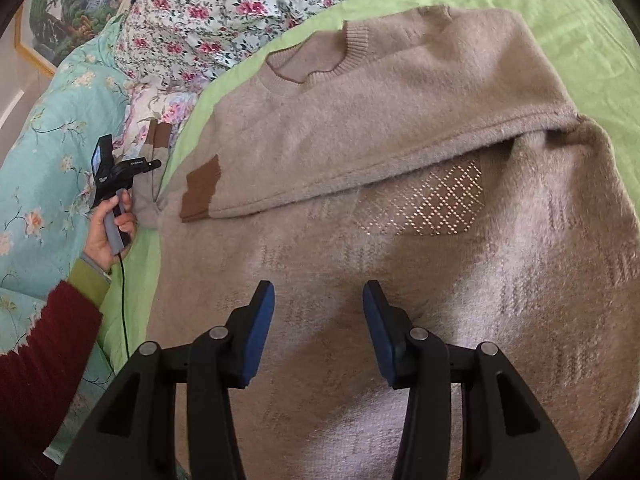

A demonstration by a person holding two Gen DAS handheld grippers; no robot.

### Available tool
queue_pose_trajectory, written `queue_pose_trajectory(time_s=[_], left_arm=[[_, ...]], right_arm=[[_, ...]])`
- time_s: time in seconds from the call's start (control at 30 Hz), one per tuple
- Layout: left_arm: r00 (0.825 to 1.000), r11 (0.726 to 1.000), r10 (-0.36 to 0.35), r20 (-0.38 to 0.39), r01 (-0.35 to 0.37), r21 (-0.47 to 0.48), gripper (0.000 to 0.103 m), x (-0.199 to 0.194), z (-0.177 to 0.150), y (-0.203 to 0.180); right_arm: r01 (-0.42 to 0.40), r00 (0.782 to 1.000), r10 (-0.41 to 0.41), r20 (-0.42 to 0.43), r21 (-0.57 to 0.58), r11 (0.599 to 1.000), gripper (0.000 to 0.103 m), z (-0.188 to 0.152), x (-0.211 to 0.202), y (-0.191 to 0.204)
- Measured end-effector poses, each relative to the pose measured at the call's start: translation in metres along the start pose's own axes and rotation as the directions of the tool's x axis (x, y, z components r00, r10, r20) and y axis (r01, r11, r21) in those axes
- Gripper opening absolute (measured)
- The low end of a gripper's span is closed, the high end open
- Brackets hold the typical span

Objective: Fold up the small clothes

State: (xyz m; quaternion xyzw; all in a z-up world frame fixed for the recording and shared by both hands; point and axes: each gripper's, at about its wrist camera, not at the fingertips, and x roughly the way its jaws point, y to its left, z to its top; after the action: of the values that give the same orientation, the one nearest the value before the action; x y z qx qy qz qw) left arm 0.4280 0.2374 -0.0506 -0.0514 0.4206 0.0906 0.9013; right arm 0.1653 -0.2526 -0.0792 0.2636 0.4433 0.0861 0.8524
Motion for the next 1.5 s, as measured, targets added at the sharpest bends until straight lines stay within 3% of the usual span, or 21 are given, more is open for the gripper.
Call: queue_pose_trajectory(time_s=[0.17,0.3,0.5,0.7,0.97,1.07,1.1,1.13,1.23,1.37,1.47,1.5], left_arm=[[0.990,0.994,-0.107,0.090,0.106,0.017,0.009,-0.055,-0.034,-0.020],[0.968,0.977,-0.210,0.140,0.202,0.063,0.009,-0.101,-0.067,-0.058],[0.918,0.927,-0.360,0.165,0.332,0.174,0.009,-0.153,-0.115,-0.142],[0.894,0.864,-0.434,0.110,0.379,0.332,0.009,-0.161,-0.150,-0.244],[0.905,0.803,-0.425,-0.031,0.393,0.449,0.011,-0.115,-0.188,-0.325],[0.908,0.792,-0.412,-0.073,0.397,0.464,0.023,-0.103,-0.198,-0.334],[0.905,0.788,-0.417,-0.085,0.407,0.462,0.034,-0.104,-0.200,-0.333],[0.904,0.788,-0.417,-0.091,0.410,0.459,0.054,-0.106,-0.201,-0.331],[0.911,0.795,-0.408,-0.055,0.384,0.470,0.075,-0.123,-0.205,-0.317],[0.922,0.807,-0.386,-0.036,0.356,0.471,0.076,-0.145,-0.210,-0.286],[0.939,0.844,-0.343,0.001,0.307,0.440,0.077,-0.156,-0.210,-0.247],[0.950,0.867,-0.311,0.018,0.276,0.414,0.077,-0.156,-0.210,-0.227]], right_arm=[[-0.016,1.000,0.016,0.013,-0.005,1.000,0.048,-0.004,-0.007,0.006],[-0.016,0.999,0.016,0.033,-0.001,1.000,0.048,-0.008,-0.017,0.006],[-0.004,0.998,0.003,0.059,0.025,1.000,0.048,-0.010,-0.031,-0.004],[0.008,0.995,-0.013,0.096,0.052,0.999,0.048,-0.006,-0.044,-0.019],[0.016,0.988,-0.038,0.150,0.149,0.989,0.048,0.009,-0.051,-0.048],[0.020,0.985,-0.045,0.165,0.154,0.988,0.048,0.020,-0.048,-0.050],[0.020,0.984,-0.046,0.169,0.152,0.988,0.048,0.025,-0.046,-0.049],[0.019,0.984,-0.046,0.173,0.154,0.988,0.050,0.029,-0.043,-0.048],[-0.007,0.983,-0.023,0.185,0.157,0.988,0.051,0.048,-0.034,-0.048],[-0.030,0.981,-0.005,0.193,0.175,0.984,0.051,0.069,-0.020,-0.054],[-0.028,0.982,-0.009,0.188,0.190,0.981,0.051,0.075,-0.013,-0.060],[-0.032,0.984,-0.004,0.179,0.197,0.980,0.051,0.075,-0.010,-0.063]])
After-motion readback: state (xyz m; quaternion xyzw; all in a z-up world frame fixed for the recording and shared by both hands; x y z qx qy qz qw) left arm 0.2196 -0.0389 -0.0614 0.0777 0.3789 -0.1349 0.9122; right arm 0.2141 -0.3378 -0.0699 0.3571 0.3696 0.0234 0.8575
